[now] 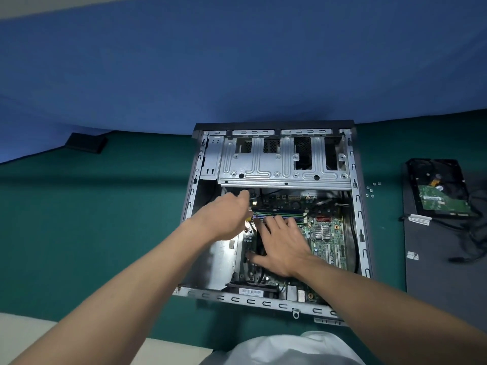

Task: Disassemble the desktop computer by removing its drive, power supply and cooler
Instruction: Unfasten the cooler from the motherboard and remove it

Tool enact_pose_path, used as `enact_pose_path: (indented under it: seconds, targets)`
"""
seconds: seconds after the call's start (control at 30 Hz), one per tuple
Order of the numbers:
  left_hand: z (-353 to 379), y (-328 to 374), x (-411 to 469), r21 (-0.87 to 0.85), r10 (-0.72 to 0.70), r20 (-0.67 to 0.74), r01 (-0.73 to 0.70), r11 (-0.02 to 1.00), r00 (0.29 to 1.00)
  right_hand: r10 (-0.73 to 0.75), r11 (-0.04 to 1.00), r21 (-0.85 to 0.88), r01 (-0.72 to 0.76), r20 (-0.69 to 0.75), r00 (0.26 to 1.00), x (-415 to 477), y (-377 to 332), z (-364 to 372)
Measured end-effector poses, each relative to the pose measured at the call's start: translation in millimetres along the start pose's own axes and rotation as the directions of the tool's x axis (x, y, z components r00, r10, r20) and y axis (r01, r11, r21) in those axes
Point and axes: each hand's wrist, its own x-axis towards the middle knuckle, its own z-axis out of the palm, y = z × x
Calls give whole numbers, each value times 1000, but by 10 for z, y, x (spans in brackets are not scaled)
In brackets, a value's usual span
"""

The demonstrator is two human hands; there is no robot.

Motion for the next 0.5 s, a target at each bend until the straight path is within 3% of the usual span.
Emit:
enact_pose_path:
  seconds: [0.23,0.4,0.5]
  targets:
    - [171,-11,-125,-214,-216,-81,195,957,973,-1,1000,23,1,-1,1000,29,-4,59]
    - [128,198,-73,-43,-218,-161,214,976,962,10,1000,-10,-10,10,1000,22,-9,20]
    - [119,328,-35,-23,-236,-197,236,972,952,5,992,127,-8,25,1000,-3,-4,-62]
